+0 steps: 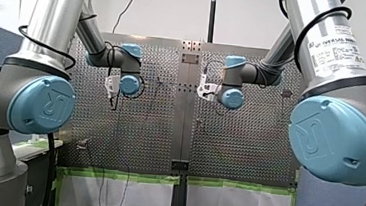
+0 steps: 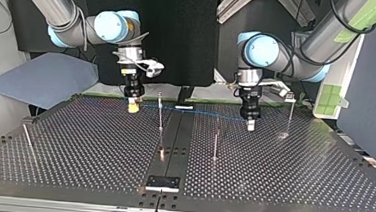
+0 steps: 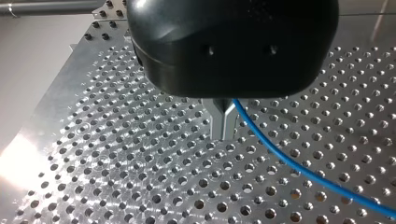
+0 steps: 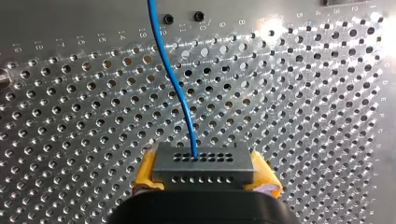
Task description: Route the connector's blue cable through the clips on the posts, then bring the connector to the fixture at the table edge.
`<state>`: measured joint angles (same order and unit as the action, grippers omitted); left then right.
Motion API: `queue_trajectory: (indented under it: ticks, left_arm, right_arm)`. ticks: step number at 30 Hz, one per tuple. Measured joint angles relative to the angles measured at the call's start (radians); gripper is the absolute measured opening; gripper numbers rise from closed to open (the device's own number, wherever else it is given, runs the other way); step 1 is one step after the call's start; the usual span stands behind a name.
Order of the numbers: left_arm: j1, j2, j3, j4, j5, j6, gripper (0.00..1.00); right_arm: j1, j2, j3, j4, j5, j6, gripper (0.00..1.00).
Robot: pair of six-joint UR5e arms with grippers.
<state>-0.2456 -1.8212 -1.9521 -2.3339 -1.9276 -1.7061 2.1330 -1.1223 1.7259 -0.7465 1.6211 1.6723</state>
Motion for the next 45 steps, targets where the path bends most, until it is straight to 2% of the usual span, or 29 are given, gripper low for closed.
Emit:
queue_trajectory:
  ticks: [7,13,28,38,45]
  left_arm:
    - [-0.001,-0.004,0.007,0.003,0.023,-0.002,0.02]
    - [-0.003,-0.039,0.04,-0.018,0.037,-0.008,0.02]
    - [0.007,-0.052,0.091,-0.022,0.04,-0.031,0.02]
    - [0.018,-0.053,0.105,-0.028,0.051,-0.044,0.02]
    - [0.031,-0.059,0.113,-0.03,0.075,-0.067,0.02]
  right_arm:
    - [-0.011,0.001,-0.003,-0.001,-0.001,0.001,0.0]
    - [-0.024,0.001,-0.004,-0.006,-0.009,0.006,0.0]
    - [-0.057,0.003,-0.008,-0.013,-0.027,0.014,0.0]
    - [-0.081,0.003,-0.022,-0.015,-0.033,0.045,0.0]
    - [-0.091,0.003,-0.036,-0.012,-0.036,0.052,0.0]
